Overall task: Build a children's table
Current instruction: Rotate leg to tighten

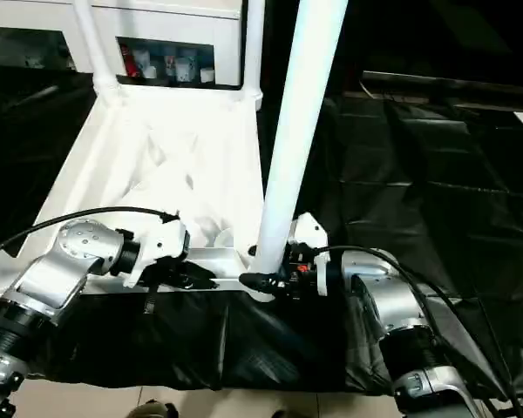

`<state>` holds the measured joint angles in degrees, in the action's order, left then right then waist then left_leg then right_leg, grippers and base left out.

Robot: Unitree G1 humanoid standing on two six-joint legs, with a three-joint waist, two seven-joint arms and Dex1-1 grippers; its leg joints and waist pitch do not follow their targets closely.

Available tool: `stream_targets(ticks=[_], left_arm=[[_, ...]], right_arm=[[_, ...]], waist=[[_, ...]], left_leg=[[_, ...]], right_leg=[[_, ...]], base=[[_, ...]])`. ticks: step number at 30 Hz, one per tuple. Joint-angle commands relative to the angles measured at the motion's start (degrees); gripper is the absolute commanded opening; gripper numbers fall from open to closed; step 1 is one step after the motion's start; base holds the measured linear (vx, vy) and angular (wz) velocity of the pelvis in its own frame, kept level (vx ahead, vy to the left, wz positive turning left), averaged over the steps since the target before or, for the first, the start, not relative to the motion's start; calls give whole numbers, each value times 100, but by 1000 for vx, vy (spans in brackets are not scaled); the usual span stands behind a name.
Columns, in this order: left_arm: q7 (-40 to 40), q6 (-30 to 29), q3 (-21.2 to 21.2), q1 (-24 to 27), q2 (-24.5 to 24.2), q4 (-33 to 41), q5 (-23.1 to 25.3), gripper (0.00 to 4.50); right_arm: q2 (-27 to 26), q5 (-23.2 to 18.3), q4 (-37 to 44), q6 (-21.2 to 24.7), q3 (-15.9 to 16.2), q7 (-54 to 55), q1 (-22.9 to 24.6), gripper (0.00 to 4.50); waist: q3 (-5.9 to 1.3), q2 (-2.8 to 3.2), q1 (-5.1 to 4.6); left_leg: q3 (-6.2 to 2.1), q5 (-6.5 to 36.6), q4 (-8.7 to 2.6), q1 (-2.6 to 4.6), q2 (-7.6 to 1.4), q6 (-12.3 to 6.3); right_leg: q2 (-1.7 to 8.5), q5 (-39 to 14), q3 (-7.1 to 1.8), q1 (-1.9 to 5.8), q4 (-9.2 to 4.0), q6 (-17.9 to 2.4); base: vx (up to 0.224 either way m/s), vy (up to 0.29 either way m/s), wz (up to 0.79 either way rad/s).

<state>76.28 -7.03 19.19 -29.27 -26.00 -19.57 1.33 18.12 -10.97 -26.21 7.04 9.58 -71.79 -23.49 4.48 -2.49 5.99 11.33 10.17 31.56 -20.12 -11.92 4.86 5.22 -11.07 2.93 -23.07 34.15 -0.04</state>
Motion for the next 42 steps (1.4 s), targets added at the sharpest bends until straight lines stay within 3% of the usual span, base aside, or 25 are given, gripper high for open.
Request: stream_targets(ticks=[1,5,7,8,10,12,15,19,21,23,26,29,30,32,33,34,38,40,42], left_arm=[[-80,-31,385,66,117,-210,169,0],[-340,-137,254,77,212,-243,162,0],[-491,-213,192,87,264,-223,160,0],[-599,-242,151,96,309,-218,166,0],[-970,-461,71,200,466,-46,189,0],[-1226,-681,34,313,606,155,198,0],[-1518,-888,15,420,803,341,241,0],[-1860,-1098,41,514,1007,531,354,0],[-2273,-1335,158,613,1252,746,536,0],[-2419,-1386,241,651,1348,799,628,0],[-2496,-1478,379,739,1434,914,704,0],[-2508,-1530,403,767,1456,959,693,0],[-2511,-1539,402,769,1458,962,686,0],[-2493,-1554,382,766,1412,981,651,0],[-2449,-1528,362,755,1381,967,624,0],[-2408,-1526,336,751,1359,966,603,0],[-2153,-1404,245,725,1274,914,460,0],[-1880,-1180,187,660,1157,798,327,0],[-1562,-988,169,578,994,686,229,0]], right_arm=[[-152,-120,235,160,570,-490,166,256],[-318,-176,223,175,325,-21,295,256],[-426,-197,191,204,194,264,319,255],[-557,-136,92,112,70,639,319,255],[-875,93,-140,-74,-182,1634,327,254],[-1073,202,-240,-196,-286,2157,347,254],[-1344,370,-418,-321,-396,2925,301,254],[-1670,493,-592,-419,-569,3795,204,253],[-2024,637,-777,-497,-747,4736,64,253],[-2167,712,-859,-527,-780,5077,-9,253],[-2192,1048,-896,-616,-531,5296,-69,253],[-2211,954,-905,-661,-603,5267,-80,253],[-2217,859,-901,-659,-671,5217,-82,288],[-2109,712,-866,-714,-713,4932,-67,288],[-2032,680,-838,-703,-704,4784,-61,328],[-1950,655,-815,-693,-690,4613,-60,328],[-1646,551,-654,-644,-545,3894,-30,329],[-1396,375,-416,-538,-383,3128,35,329],[-1143,205,-161,-416,-205,2412,96,329]], waist=[[-282,-1,-4],[-280,-3,24],[-255,-7,19],[-281,-6,21],[-263,14,-1],[-248,6,-48],[-228,14,-145],[-238,16,-198],[-218,17,-251],[-226,20,-268],[-231,20,-272],[-244,35,-277],[-247,38,-277],[-252,39,-274],[-262,40,-264],[-266,42,-252],[-289,27,-216],[-307,20,-217],[-328,29,-194]], left_leg=[[-32,936,-326,19,-160,-399],[-29,1013,-334,30,-163,-363],[-42,1245,-365,29,-162,-269],[-52,1332,-371,43,-162,-233],[-75,1671,-405,65,-165,-59],[-122,1849,-443,32,-157,50],[-162,2057,-471,12,-158,116],[-165,2119,-468,31,-152,114],[-151,2203,-467,33,-149,115],[-170,2191,-468,17,-133,113],[-150,2167,-455,17,-128,82],[-134,2049,-453,-5,-126,37],[-120,2013,-445,-1,-122,17],[-109,1955,-434,0,-120,-10],[-100,1933,-427,10,-125,-29],[-93,1895,-418,21,-125,-37],[-53,1437,-361,9,-117,-216],[-57,1157,-342,-35,-101,-325],[-41,818,-293,-19,-95,-506]], right_leg=[[266,-762,-222,235,-323,-1368],[274,-878,-227,223,-338,-1356],[285,-1242,-232,206,-382,-1276],[294,-1401,-231,217,-394,-1241],[324,-2031,-244,172,-465,-1081],[331,-2523,-224,187,-506,-879],[345,-3011,-216,165,-568,-666],[326,-2918,-227,121,-586,-633],[306,-2877,-237,83,-595,-657],[307,-2929,-221,107,-592,-606],[282,-2707,-234,89,-580,-568],[254,-2252,-241,111,-535,-649],[244,-2097,-247,110,-524,-688],[235,-1923,-252,118,-506,-755],[229,-1847,-254,122,-501,-793],[228,-1768,-258,118,-494,-820],[216,-997,-267,168,-415,-1062],[204,-663,-250,225,-366,-1154],[196,-140,-246,248,-310,-1301]], base=[[0,0,0],[0,0,0],[0,0,0],[0,0,0],[0,0,0],[-55,-3,-4],[-20,3,-3],[0,0,0],[0,0,0],[0,0,0],[0,0,0],[0,0,0],[0,0,0],[0,0,0],[0,0,0],[0,0,0],[0,0,0],[0,0,0],[0,0,0]])
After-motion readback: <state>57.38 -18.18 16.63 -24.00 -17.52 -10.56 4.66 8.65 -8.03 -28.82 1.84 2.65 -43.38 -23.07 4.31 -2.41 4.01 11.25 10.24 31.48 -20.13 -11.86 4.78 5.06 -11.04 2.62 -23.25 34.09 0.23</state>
